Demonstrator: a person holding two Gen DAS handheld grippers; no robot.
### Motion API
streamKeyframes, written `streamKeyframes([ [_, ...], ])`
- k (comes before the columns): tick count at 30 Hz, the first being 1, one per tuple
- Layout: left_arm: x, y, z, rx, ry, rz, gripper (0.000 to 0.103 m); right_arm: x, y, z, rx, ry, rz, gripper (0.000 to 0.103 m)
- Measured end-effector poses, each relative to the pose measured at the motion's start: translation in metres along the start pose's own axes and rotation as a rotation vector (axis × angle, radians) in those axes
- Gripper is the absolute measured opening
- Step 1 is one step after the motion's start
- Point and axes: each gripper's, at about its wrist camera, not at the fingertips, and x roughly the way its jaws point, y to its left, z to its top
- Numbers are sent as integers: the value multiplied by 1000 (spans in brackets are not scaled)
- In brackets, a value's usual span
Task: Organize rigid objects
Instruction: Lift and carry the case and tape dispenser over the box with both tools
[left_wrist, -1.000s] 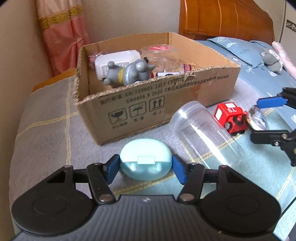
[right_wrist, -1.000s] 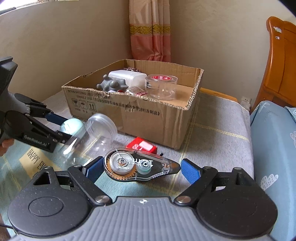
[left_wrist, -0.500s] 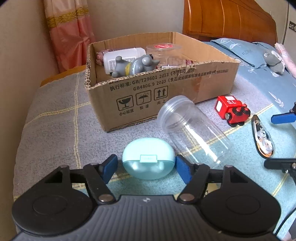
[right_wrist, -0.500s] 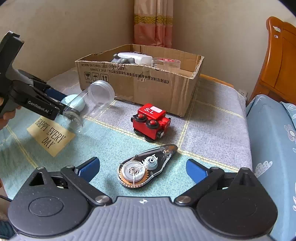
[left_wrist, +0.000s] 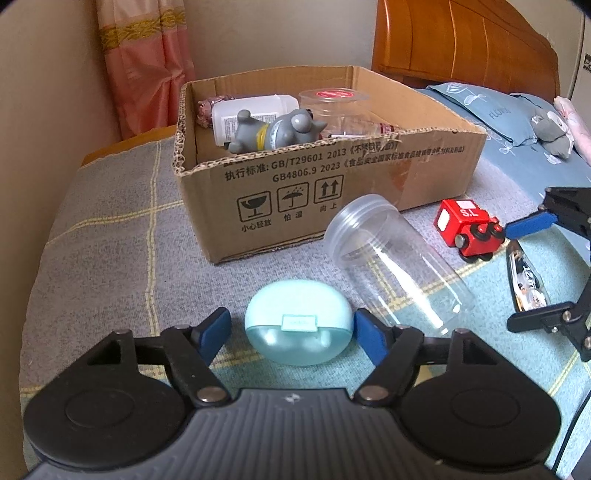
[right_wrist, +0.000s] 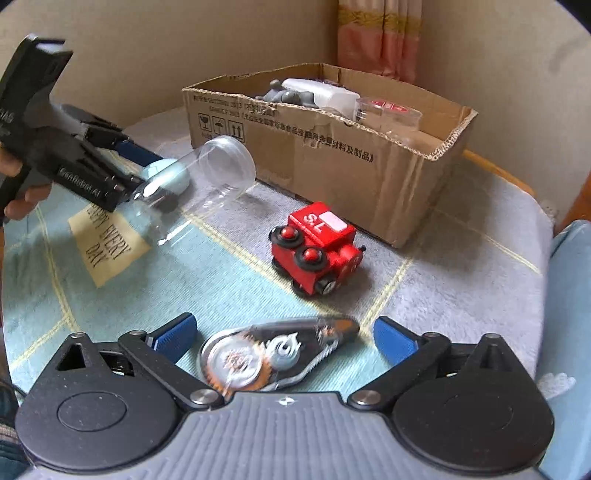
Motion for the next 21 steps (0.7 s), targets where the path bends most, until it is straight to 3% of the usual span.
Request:
streamKeyframes([
  [12, 3, 1, 2, -5, -2, -2, 74, -9, 24, -7, -90, 62, 48, 103],
  [17, 2, 3, 2, -11, 0, -5, 66, -12, 24, -5, -80, 54, 34, 92],
  [18, 1, 3, 2, -10, -1, -7, 60, -13, 24, -5, -77, 54, 29, 92],
  [21, 0, 4, 4, -10, 8, -13, 60, -15, 27, -5, -77, 54, -10, 92],
])
